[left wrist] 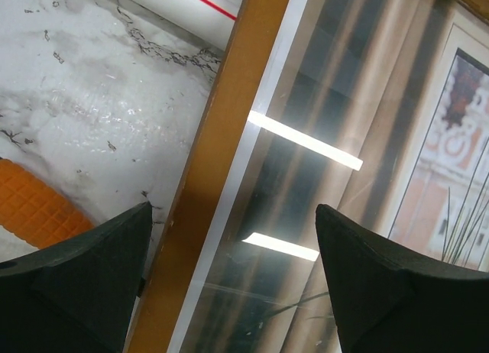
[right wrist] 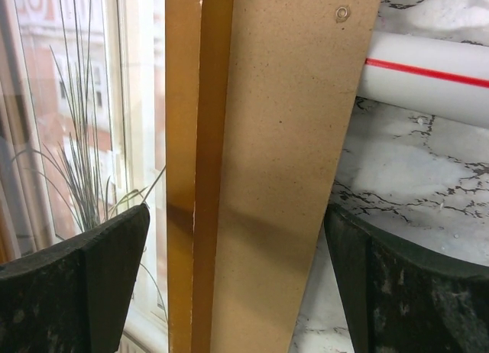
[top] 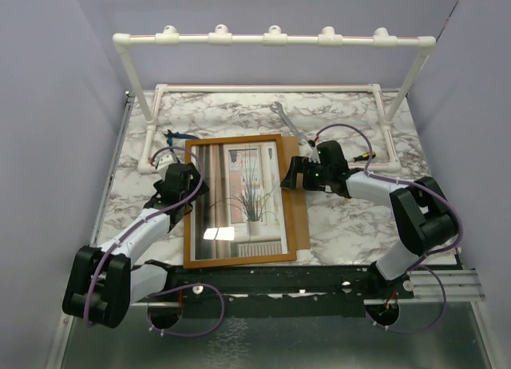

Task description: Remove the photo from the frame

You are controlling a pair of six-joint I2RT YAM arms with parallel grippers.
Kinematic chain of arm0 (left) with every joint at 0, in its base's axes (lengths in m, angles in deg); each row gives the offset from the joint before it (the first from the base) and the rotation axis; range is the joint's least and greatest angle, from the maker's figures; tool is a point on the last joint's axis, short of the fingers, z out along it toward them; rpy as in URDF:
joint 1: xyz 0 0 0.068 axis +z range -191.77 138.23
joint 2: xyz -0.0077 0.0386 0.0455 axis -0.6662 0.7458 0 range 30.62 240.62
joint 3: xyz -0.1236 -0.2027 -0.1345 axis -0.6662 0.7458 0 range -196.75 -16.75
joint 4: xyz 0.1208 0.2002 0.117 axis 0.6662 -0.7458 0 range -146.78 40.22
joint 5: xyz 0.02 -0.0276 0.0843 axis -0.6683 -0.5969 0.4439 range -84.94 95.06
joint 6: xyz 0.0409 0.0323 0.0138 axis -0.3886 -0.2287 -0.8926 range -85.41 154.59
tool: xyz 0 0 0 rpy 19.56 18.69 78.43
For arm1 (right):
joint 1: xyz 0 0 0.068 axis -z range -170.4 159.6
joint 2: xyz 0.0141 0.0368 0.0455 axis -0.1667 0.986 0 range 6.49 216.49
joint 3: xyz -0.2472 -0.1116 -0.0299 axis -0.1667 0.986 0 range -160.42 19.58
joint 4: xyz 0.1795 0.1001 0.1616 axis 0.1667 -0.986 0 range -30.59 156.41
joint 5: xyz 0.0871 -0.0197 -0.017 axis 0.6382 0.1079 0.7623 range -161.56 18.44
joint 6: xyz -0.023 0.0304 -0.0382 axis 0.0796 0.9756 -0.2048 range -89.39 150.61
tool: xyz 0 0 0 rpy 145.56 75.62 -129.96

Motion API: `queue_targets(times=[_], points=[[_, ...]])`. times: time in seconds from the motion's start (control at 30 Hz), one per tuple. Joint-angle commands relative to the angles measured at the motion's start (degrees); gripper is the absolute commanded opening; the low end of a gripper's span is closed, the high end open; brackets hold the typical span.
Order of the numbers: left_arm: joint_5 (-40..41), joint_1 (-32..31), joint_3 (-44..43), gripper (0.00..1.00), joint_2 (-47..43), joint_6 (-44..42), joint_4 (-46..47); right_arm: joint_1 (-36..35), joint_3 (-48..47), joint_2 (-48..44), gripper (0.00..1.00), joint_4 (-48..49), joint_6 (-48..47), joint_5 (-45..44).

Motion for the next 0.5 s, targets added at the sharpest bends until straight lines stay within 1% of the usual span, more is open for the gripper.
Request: queue_targets(times=[0.0,0.07,0.27,0.37,0.47], points=[[-2.5,0.7,1.2,0.87,1.7,-1.9,4.0,-0.8,-1.3,1.3,1.0,1.0,0.1,0.7],[-5.1,0.9,1.5,0.85,2.8,-1.9,6.2,-1.2,-1.4,1.5,1.0,1.0,0.1,0.7],[-10.0,1.2,1.5,0.63,6.1,0.5,9.8,-2.0,-2.1,2.9,0.99,1.7,0.7,2.0],[-11.8,1.3,1.5,0.57,7.4,1.9,11.4,-2.0,-2.5,3.1,0.94,2.1,1.2,2.0],[-14.1,1.3,1.7,0.55,8.6,4.4,13.1,-2.0,-2.7,2.8,0.92,1.9,1.6,1.2]])
